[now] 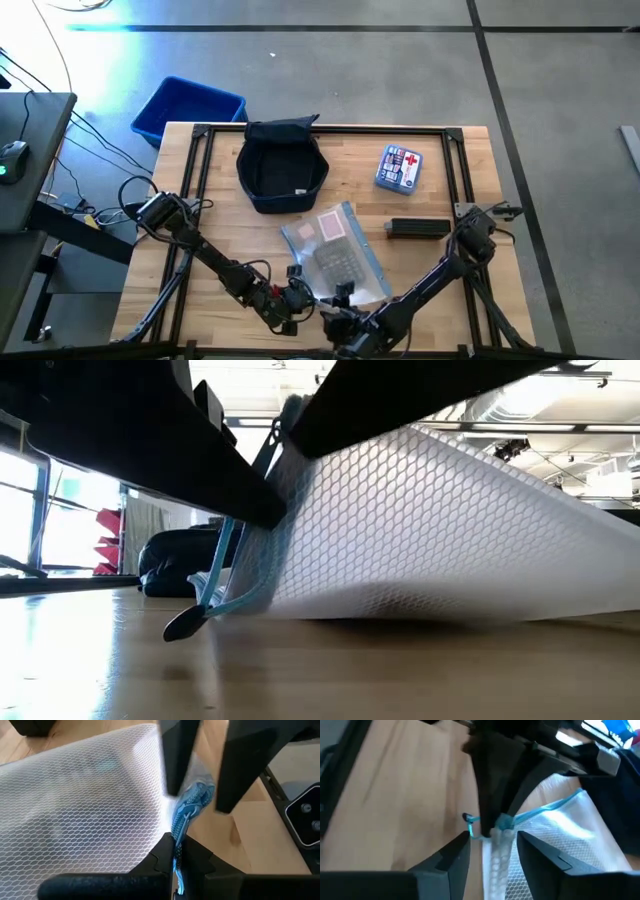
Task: Unpack backpack
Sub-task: Open the transparent zip bag
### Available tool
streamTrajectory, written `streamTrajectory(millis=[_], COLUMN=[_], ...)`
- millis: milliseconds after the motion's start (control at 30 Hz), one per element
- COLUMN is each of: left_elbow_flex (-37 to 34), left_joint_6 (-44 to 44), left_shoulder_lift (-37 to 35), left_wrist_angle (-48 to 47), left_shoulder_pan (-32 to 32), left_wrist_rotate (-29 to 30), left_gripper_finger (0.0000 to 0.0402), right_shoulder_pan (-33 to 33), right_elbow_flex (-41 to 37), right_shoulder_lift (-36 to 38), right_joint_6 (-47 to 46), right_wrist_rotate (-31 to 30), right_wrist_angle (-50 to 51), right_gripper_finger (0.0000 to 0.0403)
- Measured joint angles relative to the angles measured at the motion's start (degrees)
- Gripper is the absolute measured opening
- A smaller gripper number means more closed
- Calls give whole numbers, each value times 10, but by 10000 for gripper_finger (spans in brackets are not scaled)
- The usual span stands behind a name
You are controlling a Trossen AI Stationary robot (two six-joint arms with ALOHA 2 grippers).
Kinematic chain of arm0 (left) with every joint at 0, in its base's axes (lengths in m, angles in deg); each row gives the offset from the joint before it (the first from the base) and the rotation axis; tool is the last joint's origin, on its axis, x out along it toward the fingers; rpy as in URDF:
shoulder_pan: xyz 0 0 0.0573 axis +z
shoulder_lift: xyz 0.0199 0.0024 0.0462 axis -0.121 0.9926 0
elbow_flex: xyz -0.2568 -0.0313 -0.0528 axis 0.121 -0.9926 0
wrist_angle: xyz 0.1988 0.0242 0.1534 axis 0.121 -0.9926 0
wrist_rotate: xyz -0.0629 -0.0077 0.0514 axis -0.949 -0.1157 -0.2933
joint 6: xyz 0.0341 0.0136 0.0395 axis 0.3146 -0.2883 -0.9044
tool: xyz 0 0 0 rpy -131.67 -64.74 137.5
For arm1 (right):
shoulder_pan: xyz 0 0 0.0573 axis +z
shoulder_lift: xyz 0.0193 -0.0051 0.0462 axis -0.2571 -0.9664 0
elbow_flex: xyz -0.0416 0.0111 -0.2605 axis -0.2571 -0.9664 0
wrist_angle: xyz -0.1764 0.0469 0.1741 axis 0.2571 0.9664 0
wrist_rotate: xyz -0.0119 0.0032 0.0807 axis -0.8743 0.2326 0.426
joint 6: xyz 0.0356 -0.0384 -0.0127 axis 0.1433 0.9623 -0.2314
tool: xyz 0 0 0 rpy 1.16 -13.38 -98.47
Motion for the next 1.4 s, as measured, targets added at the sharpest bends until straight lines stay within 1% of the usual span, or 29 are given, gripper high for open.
streamTrajectory(millis=[100, 200, 233, 267, 400, 567, 667, 833, 1000, 1067, 1167, 1400], left_elbow_flex=[0, 0, 1, 1, 4, 4, -3, 6, 21, 21, 21, 24], left_joint_6=[0, 0, 0, 2, 27, 64, 71, 41, 14, 21, 53, 204], left_shoulder_lift=[0, 0, 0, 0, -1, -2, 0, 0, 0, 0, 0, -3], left_wrist_angle=[-1, -6, -10, -16, -53, -100, -149, -123, -108, -116, -166, -385], left_shoulder_pan=[0, 0, 0, 0, 3, 18, 21, 12, 3, 3, 7, 27], left_wrist_rotate=[0, -7, -11, -13, -14, -43, -46, -43, -40, -39, -21, -1], left_gripper_finger=[0, 0, 0, 0, 0, 0, 2, 2, 1, 1, 0, 0], right_shoulder_pan=[0, 3, 5, 6, 13, 20, 27, 30, 29, 28, 28, 33], right_elbow_flex=[0, 0, 0, 0, 0, 0, -1, -1, -1, -1, -1, -1], right_shoulder_lift=[0, 0, 0, 0, 0, -1, -1, 0, 0, 0, 0, 0], right_joint_6=[-1, -3, -3, -4, -29, -29, -26, -14, -15, -19, -19, -18], right_wrist_rotate=[0, 0, 2, 2, -9, -18, -17, 9, 9, 9, 11, -19], right_wrist_angle=[4, 14, 18, 22, 44, 48, 49, 48, 47, 47, 48, 53], right_gripper_finger=[103, 32, 17, 11, 2, 1, 0, 0, 0, 0, 0, 0])
